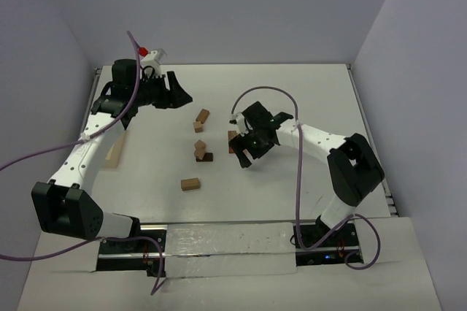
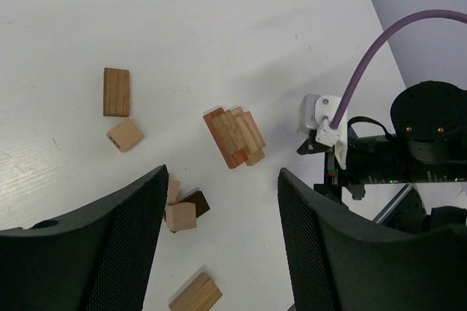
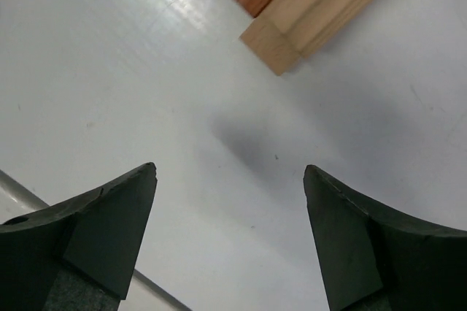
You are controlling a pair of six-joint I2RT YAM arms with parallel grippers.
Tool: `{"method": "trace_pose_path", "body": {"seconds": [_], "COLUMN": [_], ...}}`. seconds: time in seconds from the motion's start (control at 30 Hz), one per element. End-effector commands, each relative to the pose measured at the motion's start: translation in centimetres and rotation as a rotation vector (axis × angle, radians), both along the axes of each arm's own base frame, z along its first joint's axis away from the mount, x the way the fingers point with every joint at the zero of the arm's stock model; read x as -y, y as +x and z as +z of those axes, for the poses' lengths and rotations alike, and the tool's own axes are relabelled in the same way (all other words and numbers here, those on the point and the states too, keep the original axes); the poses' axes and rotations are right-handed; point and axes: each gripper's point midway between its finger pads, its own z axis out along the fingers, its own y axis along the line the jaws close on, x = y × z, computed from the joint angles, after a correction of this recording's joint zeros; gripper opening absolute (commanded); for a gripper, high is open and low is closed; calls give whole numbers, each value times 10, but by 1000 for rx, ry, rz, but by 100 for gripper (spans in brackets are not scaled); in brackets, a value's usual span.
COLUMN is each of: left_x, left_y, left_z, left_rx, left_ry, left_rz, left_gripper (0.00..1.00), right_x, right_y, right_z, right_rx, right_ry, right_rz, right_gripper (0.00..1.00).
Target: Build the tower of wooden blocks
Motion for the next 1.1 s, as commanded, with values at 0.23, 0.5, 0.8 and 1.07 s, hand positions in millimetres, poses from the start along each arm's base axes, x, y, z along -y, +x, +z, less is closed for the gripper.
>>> {"method": "trace_pose_path", "body": {"seconds": [0.23,0.5,0.8,1.07], "left_x": [8,8,11,13], "left_y": [-10,-5,-6,-3], "left_z": [6,11,10,12], "left_rx": [108,137,134,129], "left_ry": [10,31,30,21], "left_rz": [-146,-159,-191,-199], "left_gripper": [62,60,59,59], "right_x": [-29,-34,-25,-15], "right_y": [3,26,26,27], "right_z": [17,2,-18,-28], "right_rx": [268,263,191,170], "right_ry": [194,146,66,11], "right_rz": [558,723,805,814], "right_gripper": [34,9,8,9]}}
